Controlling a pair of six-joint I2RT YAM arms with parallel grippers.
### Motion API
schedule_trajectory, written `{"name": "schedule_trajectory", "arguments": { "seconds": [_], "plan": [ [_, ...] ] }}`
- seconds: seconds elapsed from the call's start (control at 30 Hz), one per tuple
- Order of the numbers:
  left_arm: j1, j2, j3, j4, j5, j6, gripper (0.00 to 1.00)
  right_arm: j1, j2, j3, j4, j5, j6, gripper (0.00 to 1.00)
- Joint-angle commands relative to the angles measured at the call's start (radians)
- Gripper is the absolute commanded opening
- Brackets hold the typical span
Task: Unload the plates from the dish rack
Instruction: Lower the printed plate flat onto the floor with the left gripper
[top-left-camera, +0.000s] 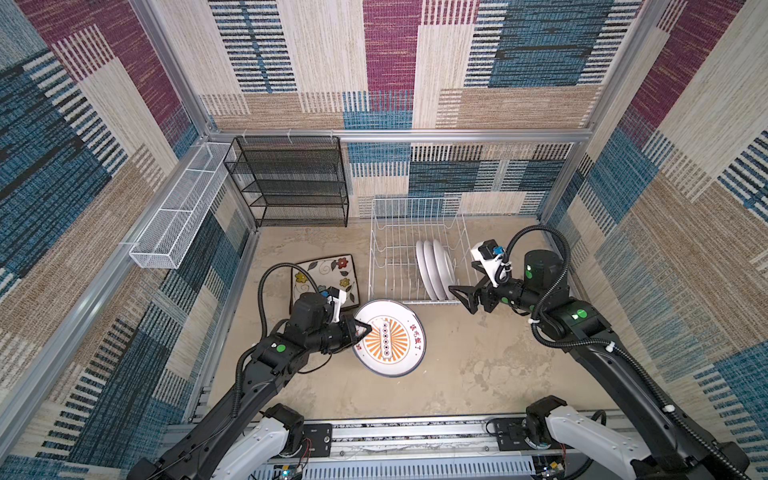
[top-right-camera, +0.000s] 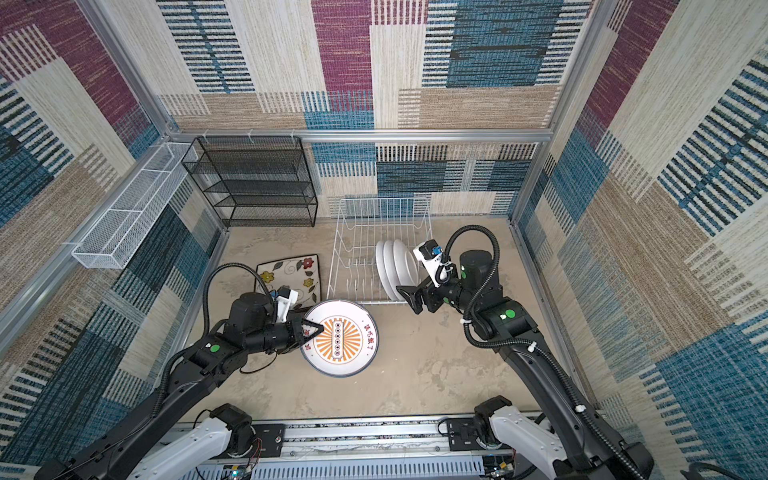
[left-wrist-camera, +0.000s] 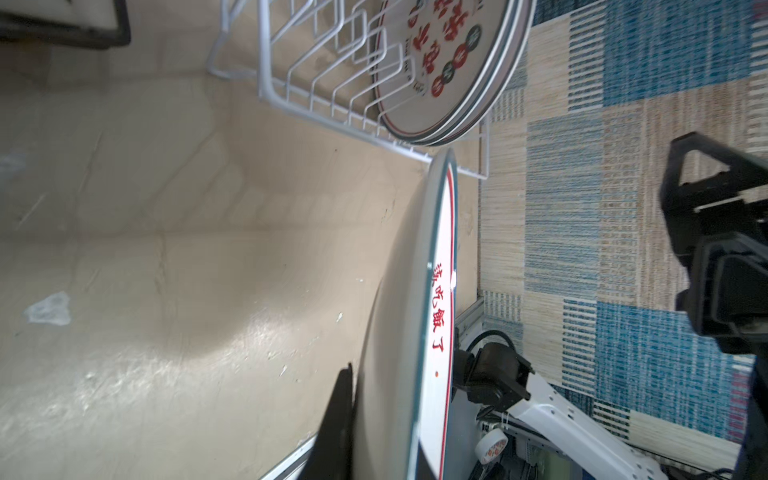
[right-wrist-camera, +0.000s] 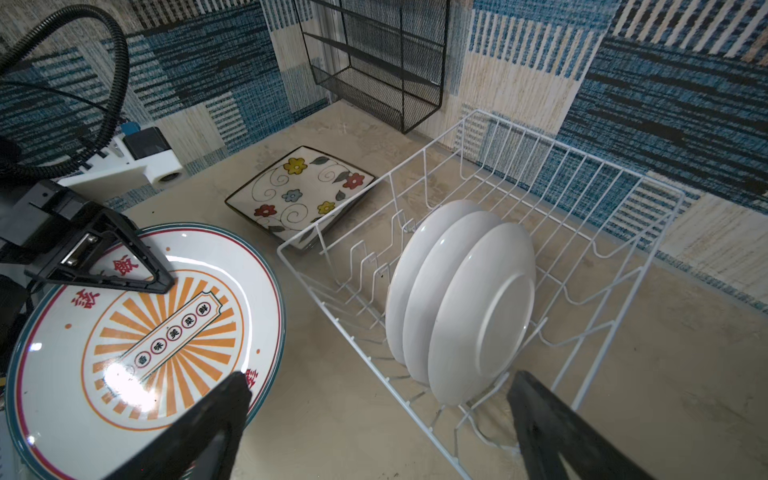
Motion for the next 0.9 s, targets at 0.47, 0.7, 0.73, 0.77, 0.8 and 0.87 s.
{"name": "schedule_trajectory", "arguments": {
  "seconds": [0.47,0.7,0.73,0.77,0.8,0.87],
  "plan": [
    [-0.007,0.312,-0.144,0.423,0.057,0.026,0.00,0.021,-0.016,-0.091,-0.051,0.049,-0.142,0.99],
    [-0.021,0.482,-0.141,0.521,0.087,0.027,0.00,0.020,-0.012,-0.102,-0.031,0.067,-0.116,0.99],
    [-0.021,0.497,-0.137,0.520,0.084,0.028,0.00,0.019,-0.012,-0.103,-0.023,0.067,-0.108,0.99],
    [-0.023,0.509,-0.134,0.525,0.079,0.027,0.00,0.020,-0.011,-0.103,-0.019,0.066,-0.100,0.99],
    [-0.025,0.519,-0.136,0.534,0.073,0.023,0.00,0.021,-0.011,-0.103,-0.015,0.063,-0.094,0.99],
    [-0.031,0.546,-0.135,0.561,0.071,0.018,0.05,0.020,-0.011,-0.109,0.000,0.063,-0.087,0.99]
  ]
}}
